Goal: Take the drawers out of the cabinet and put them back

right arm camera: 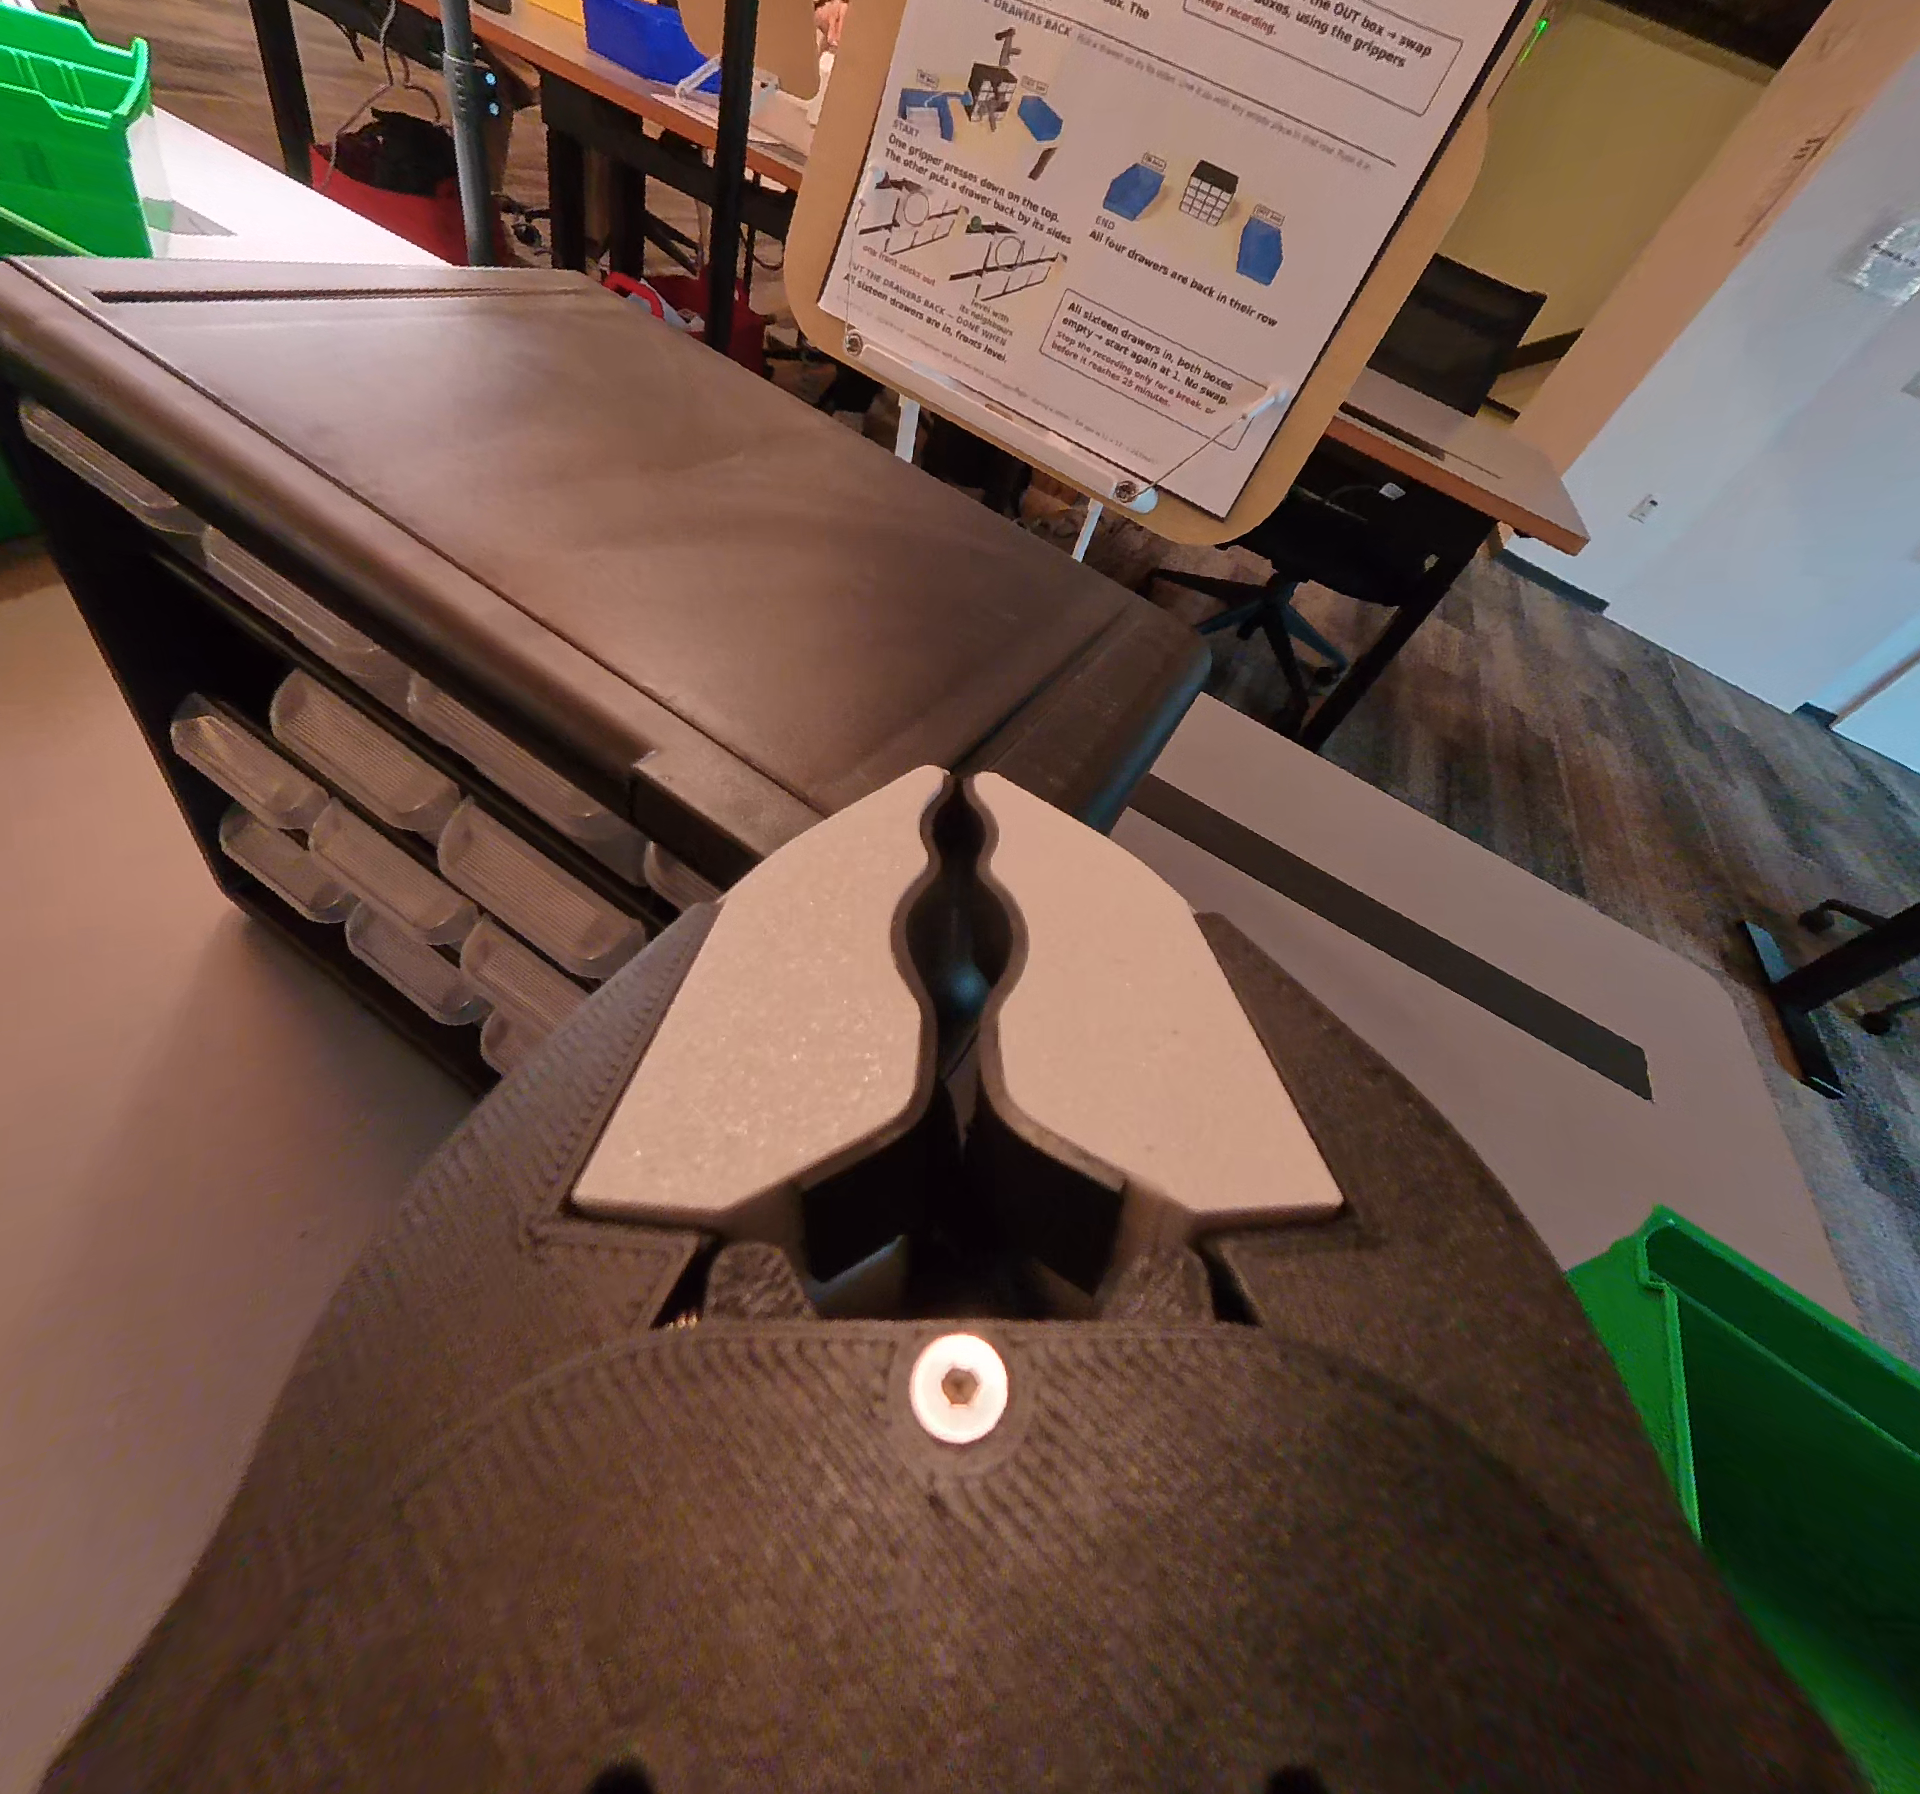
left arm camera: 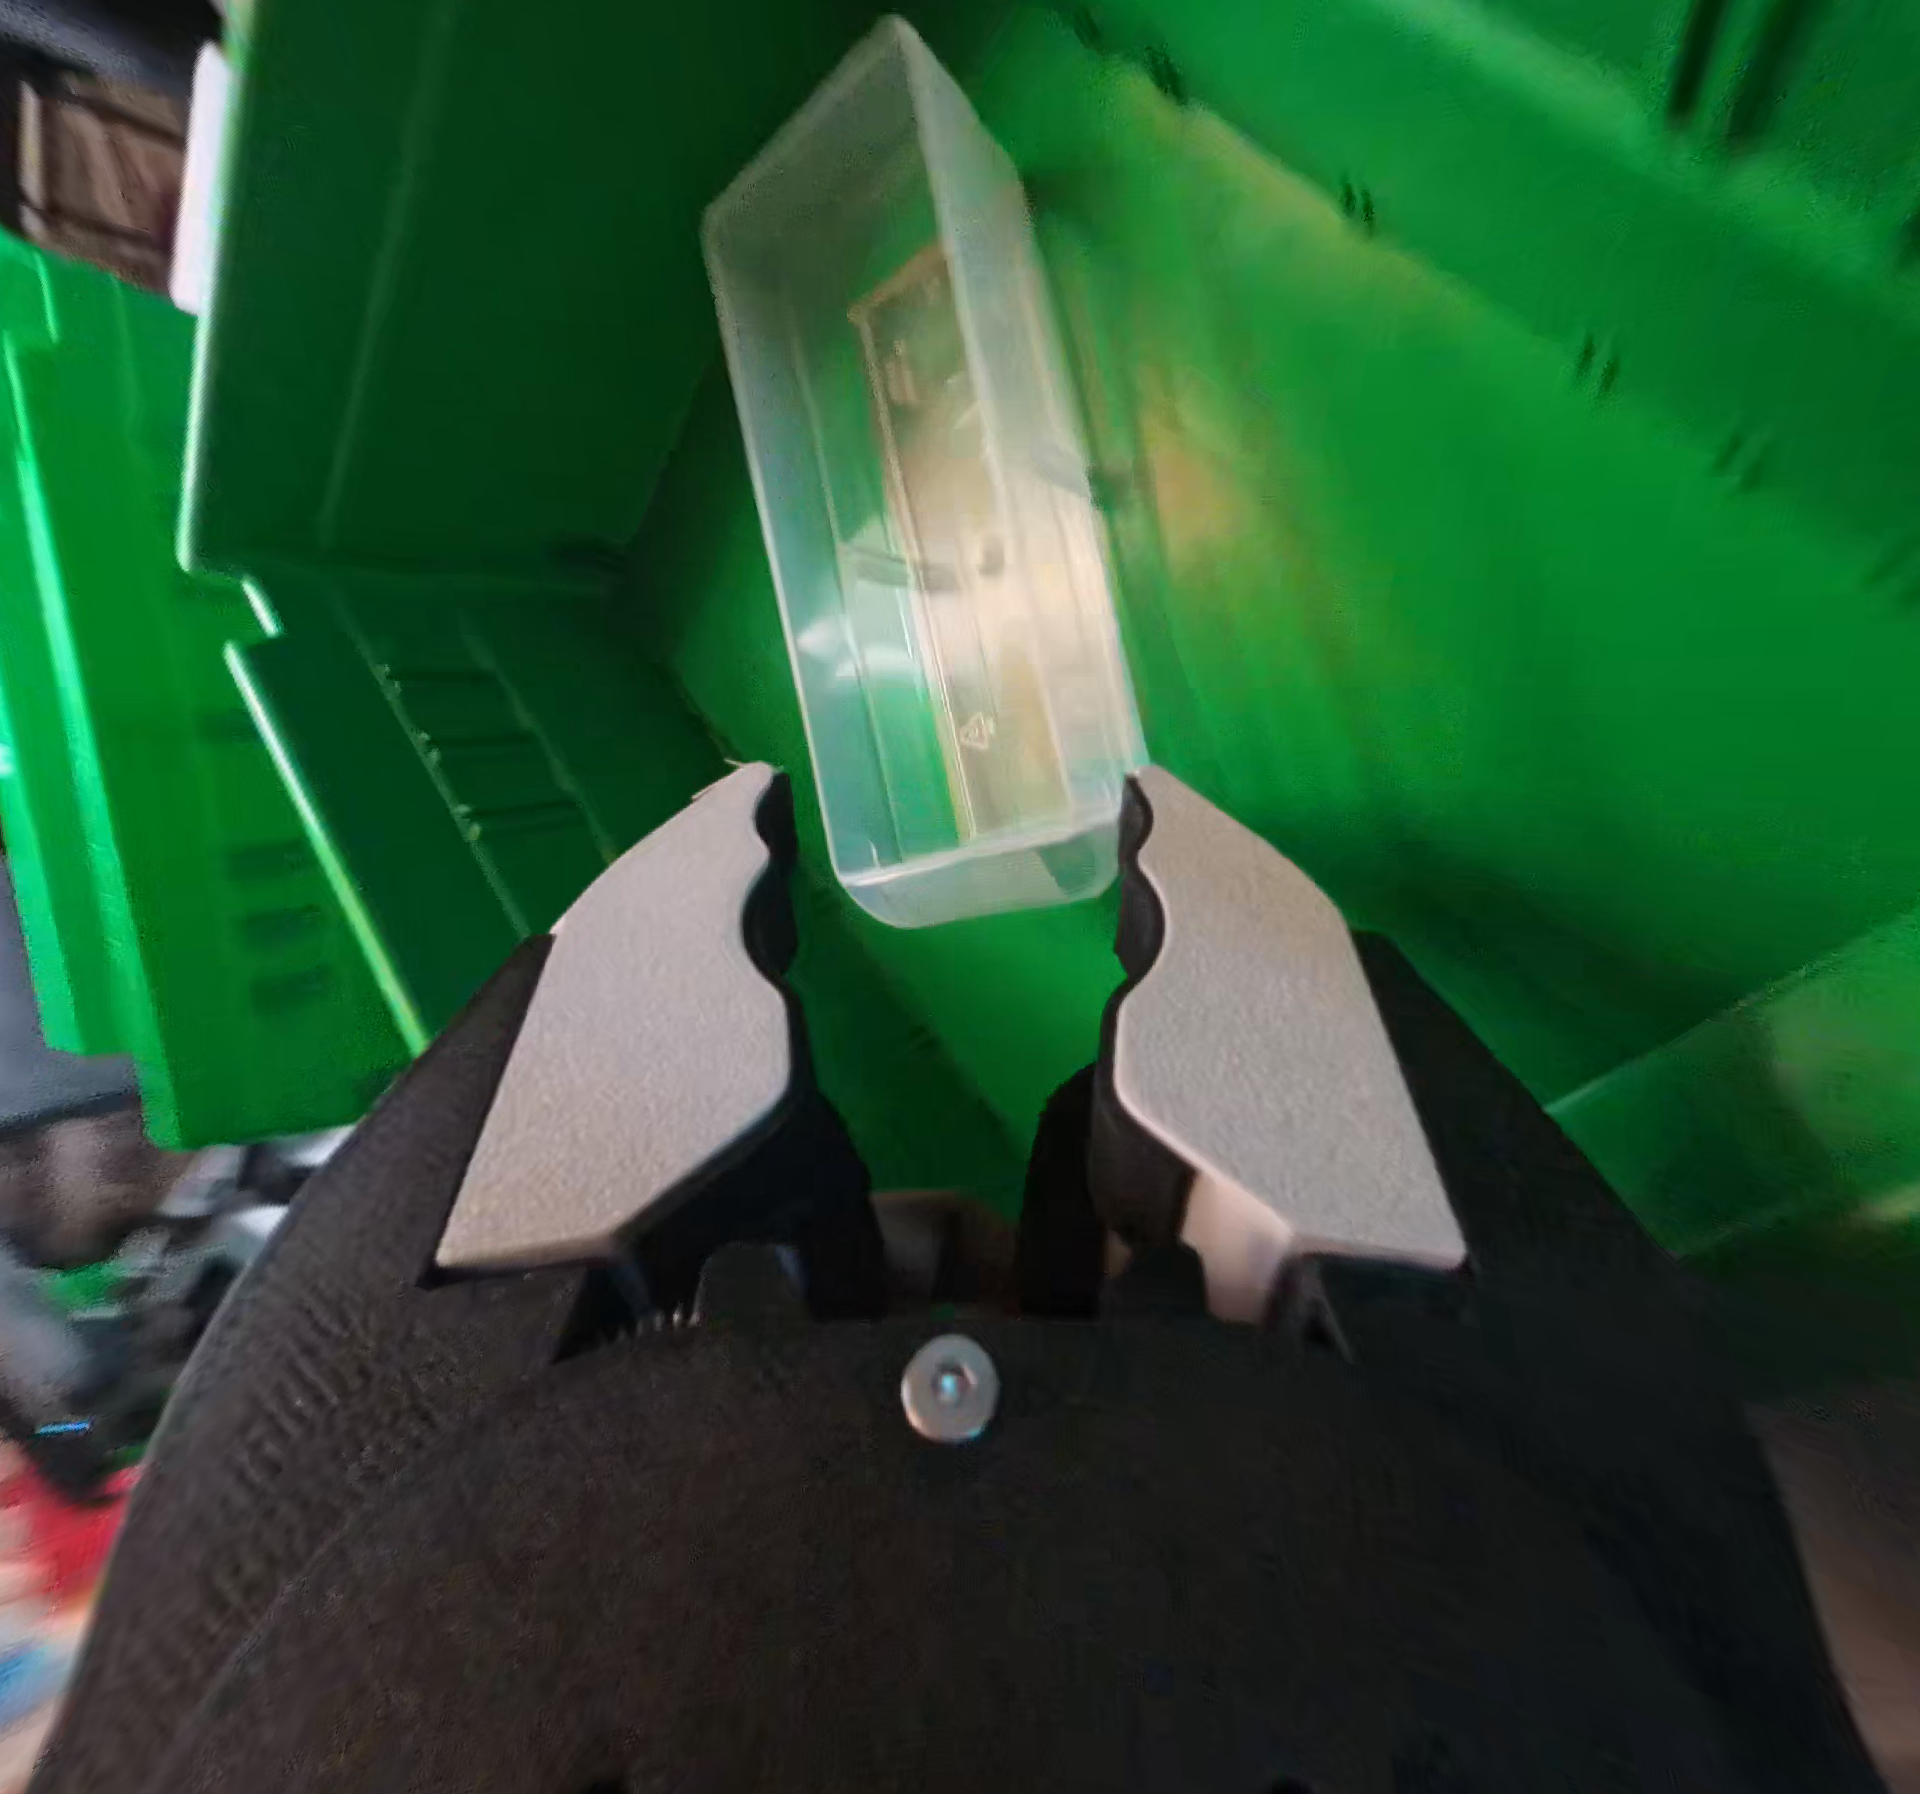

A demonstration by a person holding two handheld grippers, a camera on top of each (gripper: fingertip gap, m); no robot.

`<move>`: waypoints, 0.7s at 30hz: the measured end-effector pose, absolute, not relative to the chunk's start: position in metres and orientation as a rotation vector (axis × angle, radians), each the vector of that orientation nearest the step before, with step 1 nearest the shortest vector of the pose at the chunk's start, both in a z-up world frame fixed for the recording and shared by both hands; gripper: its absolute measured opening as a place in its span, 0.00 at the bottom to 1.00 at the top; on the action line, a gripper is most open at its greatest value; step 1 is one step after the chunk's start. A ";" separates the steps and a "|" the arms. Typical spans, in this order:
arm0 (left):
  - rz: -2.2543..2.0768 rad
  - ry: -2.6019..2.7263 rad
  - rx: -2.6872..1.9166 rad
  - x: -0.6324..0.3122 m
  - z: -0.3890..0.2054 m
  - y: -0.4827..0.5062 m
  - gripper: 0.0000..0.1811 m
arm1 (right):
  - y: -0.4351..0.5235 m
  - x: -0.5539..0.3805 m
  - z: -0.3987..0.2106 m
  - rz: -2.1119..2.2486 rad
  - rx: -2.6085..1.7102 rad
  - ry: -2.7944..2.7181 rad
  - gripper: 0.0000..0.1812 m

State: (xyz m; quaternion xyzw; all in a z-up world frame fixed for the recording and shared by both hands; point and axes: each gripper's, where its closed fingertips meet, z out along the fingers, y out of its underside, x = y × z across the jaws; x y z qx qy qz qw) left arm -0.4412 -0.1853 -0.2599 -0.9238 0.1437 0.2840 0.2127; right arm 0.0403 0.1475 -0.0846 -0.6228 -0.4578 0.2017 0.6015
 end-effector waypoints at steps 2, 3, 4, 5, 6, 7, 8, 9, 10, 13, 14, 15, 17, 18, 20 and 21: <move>0.886 0.561 -2.680 -0.447 -0.270 -0.199 0.28 | 0.147 0.040 -0.085 0.462 -1.442 -1.059 0.00; 0.882 0.610 -2.738 -0.447 -0.275 -0.205 0.25 | 0.147 0.040 -0.085 0.466 -1.440 -1.061 0.00; 0.863 0.636 -2.760 -0.446 -0.279 -0.205 0.23 | 0.145 0.039 -0.085 0.475 -1.437 -1.064 0.00; 0.805 0.635 -2.766 -0.440 -0.281 -0.204 0.20 | 0.144 0.038 -0.085 0.478 -1.436 -1.064 0.00; 0.714 0.618 -2.762 -0.432 -0.282 -0.201 0.17 | 0.144 0.038 -0.085 0.473 -1.433 -1.063 0.00; 0.645 0.593 -2.724 -0.423 -0.278 -0.194 0.16 | 0.144 0.038 -0.084 0.467 -1.431 -1.065 0.00; 0.618 0.580 -2.665 -0.417 -0.272 -0.186 0.16 | 0.144 0.038 -0.084 0.465 -1.431 -1.067 0.00; 0.621 0.582 -2.621 -0.414 -0.266 -0.181 0.16 | 0.144 0.038 -0.085 0.466 -1.432 -1.069 0.00; 0.650 0.603 -2.613 -0.415 -0.262 -0.180 0.17 | 0.144 0.037 -0.085 0.468 -1.433 -1.072 0.00; 0.813 0.728 -2.700 -0.430 -0.262 -0.194 0.19 | 0.144 0.037 -0.085 0.472 -1.435 -1.074 0.00; 0.854 0.774 -2.723 -0.436 -0.263 -0.198 0.19 | 0.144 0.037 -0.085 0.471 -1.433 -1.072 0.00; 0.878 0.812 -2.739 -0.440 -0.265 -0.200 0.19 | 0.144 0.037 -0.085 0.471 -1.431 -1.070 0.00; 0.874 0.878 -2.781 -0.444 -0.271 -0.205 0.19 | 0.144 0.037 -0.085 0.475 -1.430 -1.065 0.00; 0.875 0.904 -2.804 -0.448 -0.275 -0.209 0.19 | 0.144 0.037 -0.085 0.478 -1.432 -1.065 0.00; 0.867 0.941 -2.857 -0.453 -0.283 -0.216 0.18 | 0.144 0.037 -0.085 0.477 -1.432 -1.066 0.00; 0.847 0.953 -2.868 -0.452 -0.286 -0.217 0.15 | 0.144 0.037 -0.085 0.475 -1.430 -1.067 0.00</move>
